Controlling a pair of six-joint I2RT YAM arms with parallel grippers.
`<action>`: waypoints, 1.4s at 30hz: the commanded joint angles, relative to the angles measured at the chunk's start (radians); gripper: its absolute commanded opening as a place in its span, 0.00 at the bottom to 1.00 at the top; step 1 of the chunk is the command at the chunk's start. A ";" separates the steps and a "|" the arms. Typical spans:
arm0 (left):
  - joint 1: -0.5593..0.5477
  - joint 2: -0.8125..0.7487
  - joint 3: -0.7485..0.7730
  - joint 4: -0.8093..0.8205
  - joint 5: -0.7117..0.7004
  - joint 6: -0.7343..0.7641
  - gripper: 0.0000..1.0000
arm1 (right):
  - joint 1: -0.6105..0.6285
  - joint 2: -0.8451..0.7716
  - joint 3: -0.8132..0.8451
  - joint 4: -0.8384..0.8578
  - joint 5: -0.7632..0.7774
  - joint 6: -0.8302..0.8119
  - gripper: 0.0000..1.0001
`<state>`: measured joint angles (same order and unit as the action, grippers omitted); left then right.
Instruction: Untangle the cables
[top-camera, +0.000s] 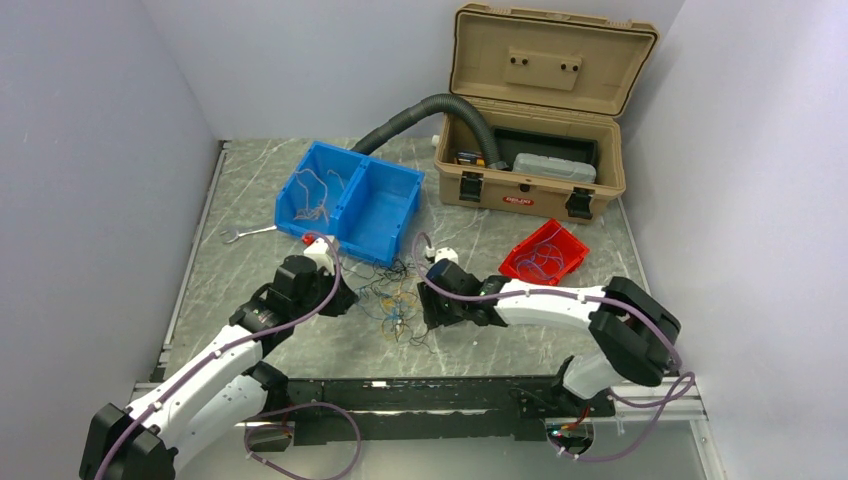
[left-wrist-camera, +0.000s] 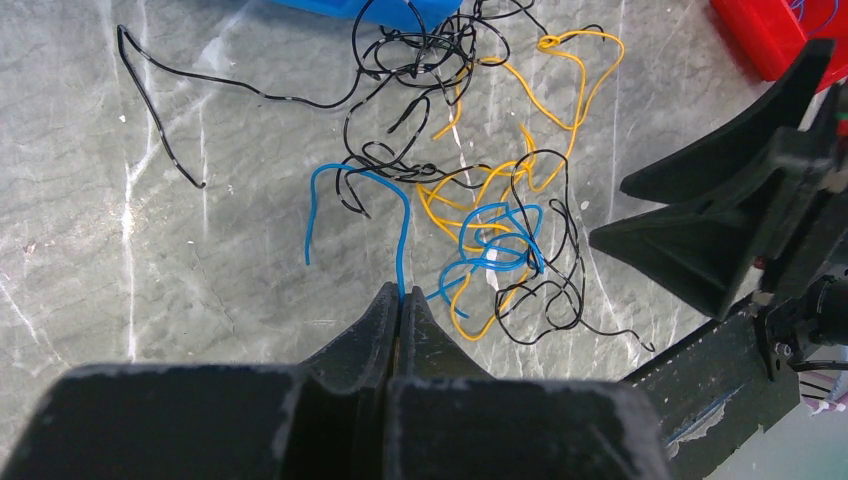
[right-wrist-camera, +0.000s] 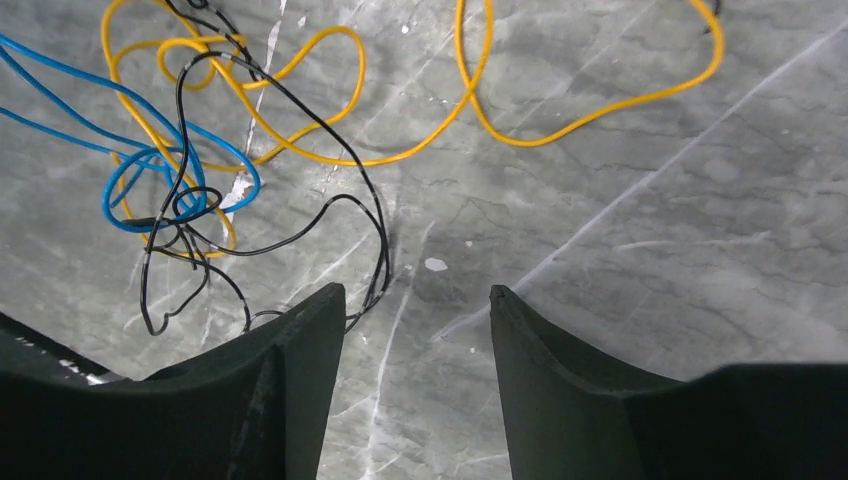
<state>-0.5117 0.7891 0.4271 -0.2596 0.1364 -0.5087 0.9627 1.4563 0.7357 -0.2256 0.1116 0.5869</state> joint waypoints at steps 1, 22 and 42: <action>0.003 -0.008 0.026 0.015 0.012 0.015 0.00 | 0.049 0.059 0.073 -0.005 0.112 -0.009 0.57; 0.017 -0.116 0.039 -0.106 -0.218 -0.044 0.00 | -0.020 0.032 0.033 -0.251 0.439 0.128 0.00; 0.135 -0.273 0.085 -0.376 -0.528 -0.248 0.00 | -0.351 -0.593 -0.002 -0.540 0.688 0.307 0.00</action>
<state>-0.3889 0.5293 0.4526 -0.5484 -0.2691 -0.6777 0.6376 0.9207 0.6449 -0.6083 0.6243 0.8040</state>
